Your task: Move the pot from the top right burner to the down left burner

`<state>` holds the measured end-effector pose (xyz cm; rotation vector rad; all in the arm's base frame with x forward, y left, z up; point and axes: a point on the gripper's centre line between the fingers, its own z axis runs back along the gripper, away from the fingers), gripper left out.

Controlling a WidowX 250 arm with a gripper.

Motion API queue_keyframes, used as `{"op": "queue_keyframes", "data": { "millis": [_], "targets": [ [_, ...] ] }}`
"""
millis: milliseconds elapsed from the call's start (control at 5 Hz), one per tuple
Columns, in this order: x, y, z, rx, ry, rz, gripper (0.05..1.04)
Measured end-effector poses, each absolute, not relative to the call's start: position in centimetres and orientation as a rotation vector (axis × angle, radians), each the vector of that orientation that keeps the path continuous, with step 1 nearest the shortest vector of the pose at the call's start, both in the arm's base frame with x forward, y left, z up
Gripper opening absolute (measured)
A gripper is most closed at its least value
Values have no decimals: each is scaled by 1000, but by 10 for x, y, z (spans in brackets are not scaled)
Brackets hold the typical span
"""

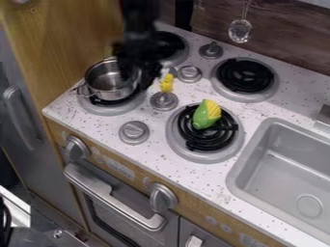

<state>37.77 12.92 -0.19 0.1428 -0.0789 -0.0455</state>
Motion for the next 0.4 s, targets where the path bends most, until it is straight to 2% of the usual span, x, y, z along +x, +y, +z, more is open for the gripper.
{"op": "queue_keyframes", "data": {
  "millis": [200,400],
  "targets": [
    [372,100,10,133,-79,-107,1006],
    [354,85,13,89,-44,-95,1000]
  ]
}}
